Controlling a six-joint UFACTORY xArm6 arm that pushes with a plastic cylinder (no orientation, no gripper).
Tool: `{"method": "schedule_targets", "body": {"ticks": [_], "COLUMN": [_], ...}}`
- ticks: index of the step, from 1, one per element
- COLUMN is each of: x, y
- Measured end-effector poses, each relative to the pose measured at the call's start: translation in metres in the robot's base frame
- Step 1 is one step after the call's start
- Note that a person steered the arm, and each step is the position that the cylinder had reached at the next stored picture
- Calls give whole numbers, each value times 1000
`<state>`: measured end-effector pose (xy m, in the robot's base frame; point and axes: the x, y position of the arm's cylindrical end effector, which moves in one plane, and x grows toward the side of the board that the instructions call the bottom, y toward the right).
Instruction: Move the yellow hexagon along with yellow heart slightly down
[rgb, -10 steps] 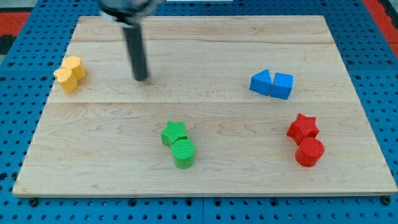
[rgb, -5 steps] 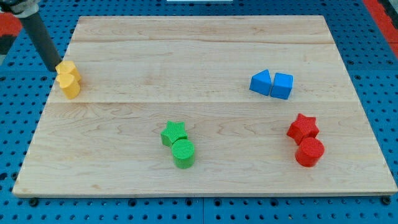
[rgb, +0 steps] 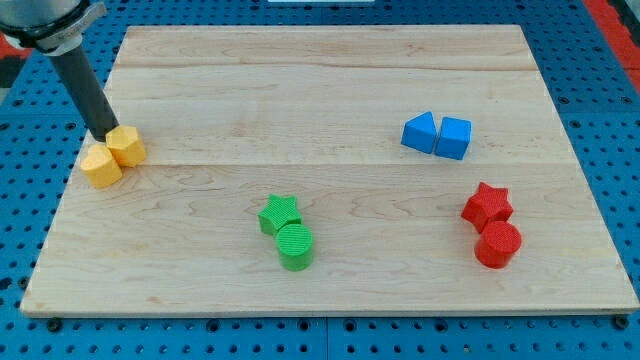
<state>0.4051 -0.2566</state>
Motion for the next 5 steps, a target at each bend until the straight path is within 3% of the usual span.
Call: {"method": "schedule_targets", "body": {"ticks": [2, 5], "x": [-47, 11], "y": [27, 47]}}
